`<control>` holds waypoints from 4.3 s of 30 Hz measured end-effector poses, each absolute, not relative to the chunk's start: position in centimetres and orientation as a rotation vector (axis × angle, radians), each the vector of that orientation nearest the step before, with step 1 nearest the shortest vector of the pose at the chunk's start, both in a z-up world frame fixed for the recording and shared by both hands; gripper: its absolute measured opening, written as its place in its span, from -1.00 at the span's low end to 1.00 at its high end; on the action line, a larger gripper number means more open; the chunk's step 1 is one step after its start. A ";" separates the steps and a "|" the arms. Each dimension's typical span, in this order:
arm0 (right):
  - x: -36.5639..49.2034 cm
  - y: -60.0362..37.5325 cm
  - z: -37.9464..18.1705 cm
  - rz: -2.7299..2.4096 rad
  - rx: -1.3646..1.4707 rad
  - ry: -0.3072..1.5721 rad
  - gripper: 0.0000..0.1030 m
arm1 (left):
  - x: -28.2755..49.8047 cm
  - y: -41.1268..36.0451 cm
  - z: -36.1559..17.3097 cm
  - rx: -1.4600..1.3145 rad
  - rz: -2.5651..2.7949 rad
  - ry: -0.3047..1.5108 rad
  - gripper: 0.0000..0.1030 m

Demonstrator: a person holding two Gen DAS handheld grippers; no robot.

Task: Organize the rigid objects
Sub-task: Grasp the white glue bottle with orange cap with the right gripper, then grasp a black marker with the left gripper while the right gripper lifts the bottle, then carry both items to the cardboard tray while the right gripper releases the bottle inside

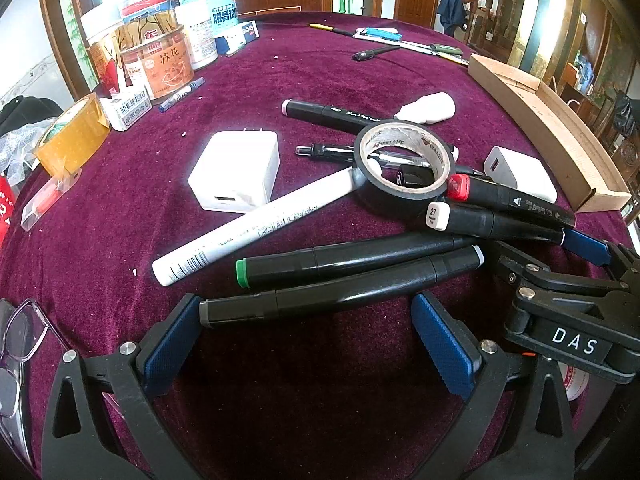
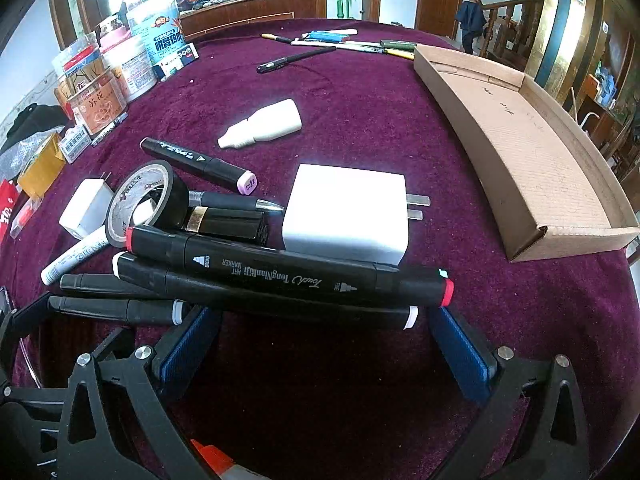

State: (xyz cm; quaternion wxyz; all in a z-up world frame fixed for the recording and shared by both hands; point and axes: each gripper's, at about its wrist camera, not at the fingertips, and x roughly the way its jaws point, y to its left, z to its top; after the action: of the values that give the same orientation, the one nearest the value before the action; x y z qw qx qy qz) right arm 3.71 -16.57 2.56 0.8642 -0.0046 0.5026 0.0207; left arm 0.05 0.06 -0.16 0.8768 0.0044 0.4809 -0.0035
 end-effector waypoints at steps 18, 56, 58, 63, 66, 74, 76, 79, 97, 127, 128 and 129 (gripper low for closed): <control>4.8 -18.6 3.0 0.319 -0.048 1.102 0.97 | 0.1 0.2 -0.2 0.008 -0.008 1.004 1.00; -3.0 -17.2 4.1 0.982 -0.443 1.035 -0.54 | -0.6 0.4 0.2 0.006 -0.051 0.994 1.00; -2.4 -18.8 5.5 0.991 -0.364 0.993 -0.54 | -1.5 0.6 1.1 -0.003 -0.084 0.946 1.00; 0.6 -23.0 9.0 0.967 -0.123 0.816 -0.54 | -4.0 -0.1 4.3 0.024 -0.237 0.832 1.00; 2.9 -24.6 10.2 0.946 0.026 0.717 -0.54 | -4.5 -2.1 5.4 0.126 -0.328 0.809 1.00; 6.8 -28.0 8.3 0.945 0.266 0.678 -0.54 | -2.6 -10.4 5.0 0.463 -0.591 0.937 -0.02; 7.6 -28.9 8.4 0.957 0.324 0.686 -0.54 | -1.9 -11.6 4.1 0.517 -0.618 0.986 -0.20; 7.6 -30.1 8.1 0.942 0.362 0.685 -0.54 | -1.3 -13.1 3.3 0.578 -0.658 1.027 -0.20; 8.0 -33.3 7.7 0.845 0.416 0.663 -0.54 | -3.1 -13.3 3.2 0.418 -0.588 1.043 -0.76; 7.4 -40.0 4.1 0.382 0.398 1.007 -0.54 | -1.9 -9.8 7.6 -0.075 -0.676 0.827 -0.76; 7.1 -40.1 4.1 0.391 0.399 1.024 -0.54 | -1.9 -9.7 7.6 -0.080 -0.678 0.827 -0.76; 6.8 -39.8 4.1 0.399 0.397 1.038 -0.54 | -1.9 -9.6 7.6 -0.084 -0.680 0.828 -0.76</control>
State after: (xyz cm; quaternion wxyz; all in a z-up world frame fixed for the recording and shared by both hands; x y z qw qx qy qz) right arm 6.75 -39.77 4.13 0.8307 0.1873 0.4894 0.1881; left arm -1.87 -9.60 7.57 0.8590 -0.0399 0.3945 -0.3240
